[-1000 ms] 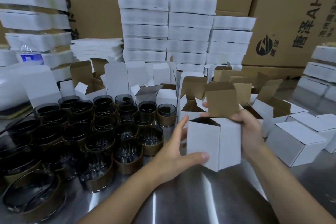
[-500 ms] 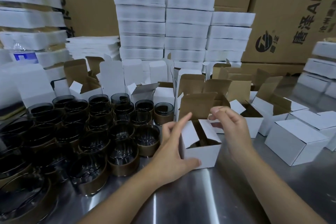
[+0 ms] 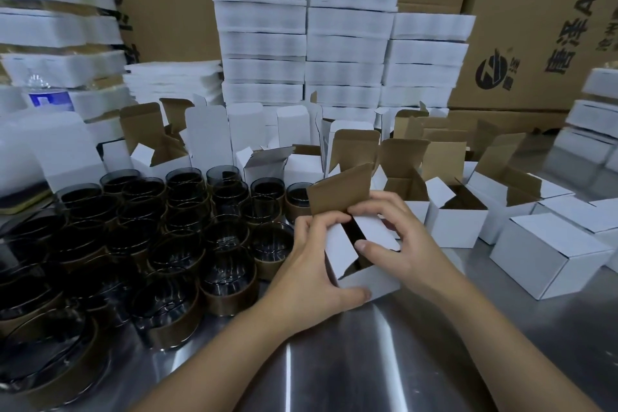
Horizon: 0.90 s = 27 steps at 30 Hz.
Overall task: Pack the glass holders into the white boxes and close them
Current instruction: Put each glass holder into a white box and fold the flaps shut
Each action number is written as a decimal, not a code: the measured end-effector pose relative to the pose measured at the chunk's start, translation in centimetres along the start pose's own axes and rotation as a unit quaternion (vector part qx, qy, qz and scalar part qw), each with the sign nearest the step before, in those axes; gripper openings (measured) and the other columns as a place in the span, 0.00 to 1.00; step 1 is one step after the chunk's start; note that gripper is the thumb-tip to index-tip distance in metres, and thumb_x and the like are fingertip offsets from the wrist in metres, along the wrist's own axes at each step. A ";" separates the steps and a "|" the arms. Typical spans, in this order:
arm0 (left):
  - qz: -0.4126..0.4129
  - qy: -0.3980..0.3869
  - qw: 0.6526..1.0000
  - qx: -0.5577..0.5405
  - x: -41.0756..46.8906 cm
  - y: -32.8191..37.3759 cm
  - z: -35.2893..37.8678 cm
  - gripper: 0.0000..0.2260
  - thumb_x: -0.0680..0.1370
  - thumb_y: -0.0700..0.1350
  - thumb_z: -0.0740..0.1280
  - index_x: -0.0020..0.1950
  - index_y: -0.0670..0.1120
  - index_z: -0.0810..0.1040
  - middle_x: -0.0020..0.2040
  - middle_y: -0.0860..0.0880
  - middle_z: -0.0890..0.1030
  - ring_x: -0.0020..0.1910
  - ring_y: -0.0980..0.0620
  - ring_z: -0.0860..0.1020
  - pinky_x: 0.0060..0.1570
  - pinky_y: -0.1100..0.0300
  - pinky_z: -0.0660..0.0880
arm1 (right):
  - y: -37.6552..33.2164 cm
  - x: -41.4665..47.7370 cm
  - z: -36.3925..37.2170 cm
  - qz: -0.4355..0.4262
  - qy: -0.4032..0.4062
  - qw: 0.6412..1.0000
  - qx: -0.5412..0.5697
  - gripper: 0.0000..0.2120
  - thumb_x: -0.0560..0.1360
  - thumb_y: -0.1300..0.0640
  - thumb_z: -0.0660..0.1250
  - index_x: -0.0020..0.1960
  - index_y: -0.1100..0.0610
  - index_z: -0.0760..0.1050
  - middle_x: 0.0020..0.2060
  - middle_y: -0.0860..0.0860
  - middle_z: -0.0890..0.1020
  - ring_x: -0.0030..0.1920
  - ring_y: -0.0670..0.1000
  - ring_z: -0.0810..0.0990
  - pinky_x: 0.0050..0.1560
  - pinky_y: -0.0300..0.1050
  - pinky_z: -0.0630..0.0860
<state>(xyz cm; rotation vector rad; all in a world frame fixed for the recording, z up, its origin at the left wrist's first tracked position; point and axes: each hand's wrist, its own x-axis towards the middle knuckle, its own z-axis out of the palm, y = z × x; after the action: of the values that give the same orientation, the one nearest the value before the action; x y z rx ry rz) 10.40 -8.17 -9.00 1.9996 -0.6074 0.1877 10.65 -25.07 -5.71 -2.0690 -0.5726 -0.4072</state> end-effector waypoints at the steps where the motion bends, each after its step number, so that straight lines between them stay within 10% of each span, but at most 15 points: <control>1: 0.003 -0.001 1.000 0.000 -0.1 0.0 0.0 0.37 0.59 0.54 0.76 0.57 0.73 0.57 0.58 0.65 0.59 0.55 0.71 0.68 0.53 0.61 0.75 | -0.1 0.0 0.0 -0.003 0.005 1.000 -0.001 0.15 0.68 0.51 0.66 0.54 0.40 0.73 0.59 0.37 0.70 0.62 0.36 0.68 0.55 0.25 0.64; 11: -0.027 -0.031 0.997 -0.064 0.0 -0.2 -0.1 0.41 0.58 0.56 0.79 0.60 0.70 0.55 0.62 0.57 0.67 0.62 0.55 0.73 0.61 0.52 0.75 | 0.8 0.5 -0.2 0.076 0.074 0.984 0.145 0.13 0.70 0.50 0.53 0.52 0.46 0.70 0.54 0.44 0.76 0.57 0.37 0.73 0.56 0.31 0.69; 13: -0.018 -0.029 0.996 -0.078 -0.1 -0.1 -0.1 0.38 0.60 0.59 0.78 0.58 0.70 0.55 0.63 0.56 0.67 0.64 0.57 0.71 0.62 0.55 0.74 | 1.1 0.7 -0.3 0.090 0.094 0.975 0.181 0.14 0.70 0.50 0.52 0.53 0.47 0.69 0.56 0.51 0.76 0.61 0.48 0.73 0.63 0.45 0.69; 18: -0.028 0.002 0.988 -0.153 0.2 0.2 -0.3 0.20 0.66 0.65 0.66 0.52 0.64 0.62 0.59 0.50 0.74 0.60 0.53 0.75 0.61 0.51 0.73 | 1.5 0.8 -0.3 0.116 0.177 0.961 0.180 0.14 0.73 0.48 0.50 0.50 0.50 0.72 0.49 0.51 0.79 0.51 0.46 0.78 0.51 0.37 0.75; 27: 0.029 0.052 0.994 -0.096 0.1 0.8 0.0 0.08 0.71 0.48 0.66 0.48 0.58 0.73 0.60 0.56 0.71 0.60 0.65 0.71 0.54 0.72 0.69 | 2.3 1.3 -0.9 0.207 0.308 0.925 0.086 0.16 0.76 0.66 0.57 0.34 0.51 0.72 0.36 0.42 0.77 0.43 0.47 0.74 0.42 0.41 0.70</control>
<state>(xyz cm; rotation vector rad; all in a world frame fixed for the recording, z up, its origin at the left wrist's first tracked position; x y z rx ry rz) 10.13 -8.49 -8.36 1.7776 -0.5940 0.2567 12.91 -26.64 -6.18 -1.7011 0.2000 -0.6881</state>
